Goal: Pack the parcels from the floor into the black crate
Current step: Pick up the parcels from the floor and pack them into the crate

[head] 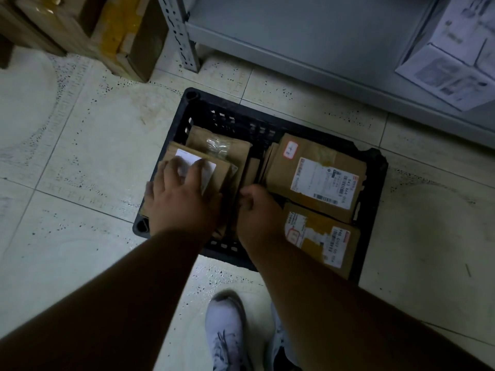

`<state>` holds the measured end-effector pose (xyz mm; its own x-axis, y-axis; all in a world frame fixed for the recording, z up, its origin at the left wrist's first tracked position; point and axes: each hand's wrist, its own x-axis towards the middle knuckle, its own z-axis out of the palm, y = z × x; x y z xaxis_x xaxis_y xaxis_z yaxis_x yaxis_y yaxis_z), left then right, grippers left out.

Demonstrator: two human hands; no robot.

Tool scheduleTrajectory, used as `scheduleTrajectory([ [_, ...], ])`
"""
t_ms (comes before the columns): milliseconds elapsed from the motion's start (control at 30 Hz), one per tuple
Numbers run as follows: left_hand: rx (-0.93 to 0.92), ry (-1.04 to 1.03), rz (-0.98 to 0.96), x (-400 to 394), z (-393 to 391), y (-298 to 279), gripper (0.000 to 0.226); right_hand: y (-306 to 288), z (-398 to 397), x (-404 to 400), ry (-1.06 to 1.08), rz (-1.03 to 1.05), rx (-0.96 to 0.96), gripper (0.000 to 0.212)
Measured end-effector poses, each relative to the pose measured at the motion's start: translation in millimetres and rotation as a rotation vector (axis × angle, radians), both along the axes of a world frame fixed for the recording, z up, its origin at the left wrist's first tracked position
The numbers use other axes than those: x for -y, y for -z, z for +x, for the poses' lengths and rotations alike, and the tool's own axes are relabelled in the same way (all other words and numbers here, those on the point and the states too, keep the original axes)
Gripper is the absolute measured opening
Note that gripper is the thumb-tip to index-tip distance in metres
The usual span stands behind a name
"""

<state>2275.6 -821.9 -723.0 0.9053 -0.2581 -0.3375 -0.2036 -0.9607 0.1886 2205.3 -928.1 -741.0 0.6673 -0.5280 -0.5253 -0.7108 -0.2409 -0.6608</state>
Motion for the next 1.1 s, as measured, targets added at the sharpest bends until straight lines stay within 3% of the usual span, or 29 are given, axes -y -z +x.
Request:
scheduleTrajectory([
  [67, -0.109, 0.031, 0.085, -4.8, 2.9, 4.7, 0.072, -10.9, -5.3, -7.5, -0.041, 0.109, 0.084, 0.034],
  [200, -0.116, -0.049, 0.111, -6.5, -9.3, 3.5, 0.071, -22.3, 4.5, -22.4, -0.077, 0.377, 0.044, 0.039],
  [433, -0.091, -0.059, 0.253, -16.0, -4.5, 5.5, 0.081, -23.9, 18.6, -21.5, -0.016, 0.456, -0.08, 0.04],
  [633, -0.129, -0.08, 0.267, -6.2, -18.4, -15.3, 0.077, -58.6, 3.8, -16.6, -0.03, 0.219, -0.082, 0.041],
  [800, -0.075, 0.083, 0.082, 24.3, -59.0, -87.2, 0.065, -124.5, -37.1, 10.9, 0.052, 0.087, -0.027, 0.01],
  [967, -0.093, 0.215, -0.004, 69.2, -108.2, -153.9, 0.062, -183.6, -88.7, 47.9, 0.159, -0.04, -0.065, 0.039],
  [1100, -0.073, 0.288, -0.051, 104.0, -143.7, -189.6, 0.062, -210.2, -132.0, 77.2, 0.227, -0.081, -0.05, 0.037],
])
